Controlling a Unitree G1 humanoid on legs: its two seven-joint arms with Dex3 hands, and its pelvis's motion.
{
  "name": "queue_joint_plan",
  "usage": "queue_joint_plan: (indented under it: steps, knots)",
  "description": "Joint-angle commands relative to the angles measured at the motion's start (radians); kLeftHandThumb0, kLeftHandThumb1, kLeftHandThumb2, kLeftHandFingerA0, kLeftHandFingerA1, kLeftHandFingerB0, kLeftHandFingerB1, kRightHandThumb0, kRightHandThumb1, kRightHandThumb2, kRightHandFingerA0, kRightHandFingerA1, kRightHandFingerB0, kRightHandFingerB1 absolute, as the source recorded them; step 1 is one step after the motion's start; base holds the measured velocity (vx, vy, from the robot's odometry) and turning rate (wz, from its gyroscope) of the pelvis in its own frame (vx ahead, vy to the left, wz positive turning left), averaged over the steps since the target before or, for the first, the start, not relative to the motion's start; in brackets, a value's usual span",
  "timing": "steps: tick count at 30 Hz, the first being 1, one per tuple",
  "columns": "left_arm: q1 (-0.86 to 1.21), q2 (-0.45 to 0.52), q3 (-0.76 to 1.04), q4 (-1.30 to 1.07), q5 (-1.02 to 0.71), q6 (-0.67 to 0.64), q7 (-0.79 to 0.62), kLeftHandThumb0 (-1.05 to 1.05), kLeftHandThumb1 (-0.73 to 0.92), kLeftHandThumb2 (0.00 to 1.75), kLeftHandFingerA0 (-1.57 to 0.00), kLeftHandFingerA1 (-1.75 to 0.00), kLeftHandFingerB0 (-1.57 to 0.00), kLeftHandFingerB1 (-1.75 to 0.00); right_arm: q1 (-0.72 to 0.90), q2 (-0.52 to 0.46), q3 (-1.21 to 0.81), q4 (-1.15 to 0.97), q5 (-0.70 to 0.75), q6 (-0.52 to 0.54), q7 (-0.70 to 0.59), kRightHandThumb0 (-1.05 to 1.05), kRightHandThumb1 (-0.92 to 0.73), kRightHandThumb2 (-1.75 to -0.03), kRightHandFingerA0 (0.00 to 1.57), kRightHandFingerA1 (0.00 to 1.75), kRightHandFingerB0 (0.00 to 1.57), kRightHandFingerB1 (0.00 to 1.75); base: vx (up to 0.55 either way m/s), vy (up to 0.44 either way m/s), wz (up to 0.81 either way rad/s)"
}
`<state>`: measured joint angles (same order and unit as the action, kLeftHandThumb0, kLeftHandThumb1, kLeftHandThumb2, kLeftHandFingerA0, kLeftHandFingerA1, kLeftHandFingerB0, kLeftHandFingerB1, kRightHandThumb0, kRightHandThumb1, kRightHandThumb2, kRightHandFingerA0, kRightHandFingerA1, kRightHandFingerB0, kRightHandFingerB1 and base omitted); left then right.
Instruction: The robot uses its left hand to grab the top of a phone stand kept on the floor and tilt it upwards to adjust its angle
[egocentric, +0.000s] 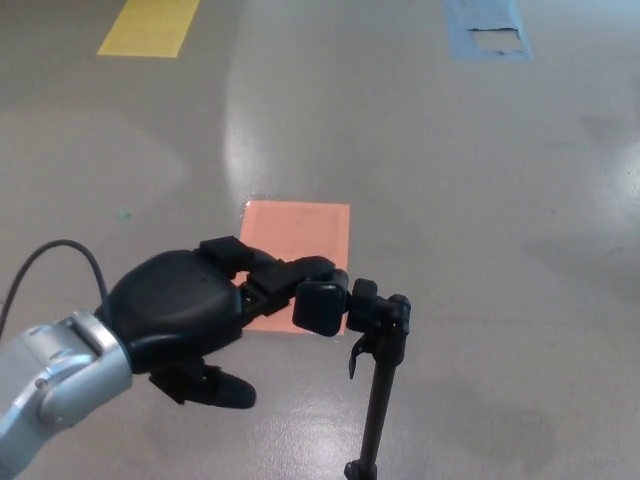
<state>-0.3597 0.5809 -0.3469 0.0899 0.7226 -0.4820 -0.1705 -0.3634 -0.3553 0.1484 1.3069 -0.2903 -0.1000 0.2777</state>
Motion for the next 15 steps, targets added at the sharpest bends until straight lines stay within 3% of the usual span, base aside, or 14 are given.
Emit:
queue_joint_plan:
  steps: [1,6,7,8,9,11,12,13,14,15]
  knots:
    - [-0.025,0.038,0.021,0.051,-0.004,-0.042,0.017,-0.79,0.55,0.89,-0.14,-0.42,-0.03,-0.19,-0.005,-0.017,-0.002,0.004,0.000,0.004,0.008,-0.62,-0.62,-0.94,0.25,0.52,0.17,0.45,0.00,0.000,0.00]
    - [-0.020,0.035,0.017,0.075,0.006,-0.057,0.037,-0.80,0.56,0.90,-0.14,-0.42,-0.02,-0.18,-0.007,-0.017,0.001,0.005,-0.003,0.003,0.007,-0.62,-0.62,-0.94,0.27,0.52,0.18,0.45,0.00,0.000,0.00]
    - [-0.018,0.035,0.016,0.072,0.005,-0.054,0.032,-0.80,0.55,0.89,-0.14,-0.42,-0.02,-0.18,-0.008,-0.017,0.000,0.005,-0.001,-0.001,0.011,-0.59,-0.77,-0.63,0.34,0.42,0.27,0.33,0.00,0.000,0.00]
    - [-0.016,0.035,0.016,0.069,0.005,-0.052,0.027,-0.80,0.55,0.89,-0.14,-0.42,-0.02,-0.18,-0.008,-0.017,0.000,0.004,0.000,-0.005,0.017,-0.59,-0.77,-0.63,0.34,0.42,0.27,0.33,0.00,0.000,0.00]
    - [-0.012,0.034,0.013,0.058,0.010,-0.041,0.017,-0.81,0.69,0.64,-0.19,-0.30,0.00,-0.18,-0.011,-0.017,0.001,0.004,-0.002,-0.004,0.012,-0.59,-0.79,-0.63,0.33,0.42,0.27,0.33,0.00,0.000,0.00]
    - [-0.011,0.033,0.012,0.054,0.012,-0.037,0.014,-0.81,0.69,0.64,-0.19,-0.30,0.00,-0.18,-0.012,-0.017,0.001,0.004,-0.003,-0.003,0.010,-0.59,-0.79,-0.63,0.33,0.42,0.27,0.33,0.00,0.000,0.00]
    - [-0.014,0.029,0.007,0.058,0.021,-0.035,0.019,-0.81,0.58,0.92,-0.13,-0.42,-0.03,-0.19,-0.014,-0.019,-0.001,0.003,-0.001,-0.002,0.009,-0.60,-0.78,-0.63,0.34,0.42,0.28,0.33,0.00,0.000,0.00]
    - [-0.016,0.027,0.005,0.060,0.025,-0.034,0.022,-0.81,0.58,0.92,-0.13,-0.42,-0.03,-0.19,-0.015,-0.020,-0.002,0.003,0.000,-0.002,0.008,-0.60,-0.78,-0.63,0.34,0.42,0.28,0.33,0.00,0.000,0.00]
    - [-0.018,0.026,0.004,0.062,0.029,-0.035,0.025,-0.81,0.57,0.92,-0.14,-0.42,-0.02,-0.18,-0.019,-0.020,-0.003,0.002,0.001,0.000,0.008,-0.64,-0.62,-0.94,0.27,0.53,0.17,0.46,0.00,0.000,0.00]
    - [-0.022,0.025,0.003,0.065,0.034,-0.035,0.030,-0.81,0.57,0.92,-0.14,-0.42,-0.02,-0.18,-0.024,-0.020,-0.005,0.000,0.002,0.003,0.008,-0.64,-0.62,-0.94,0.27,0.53,0.17,0.46,0.00,0.000,0.00]
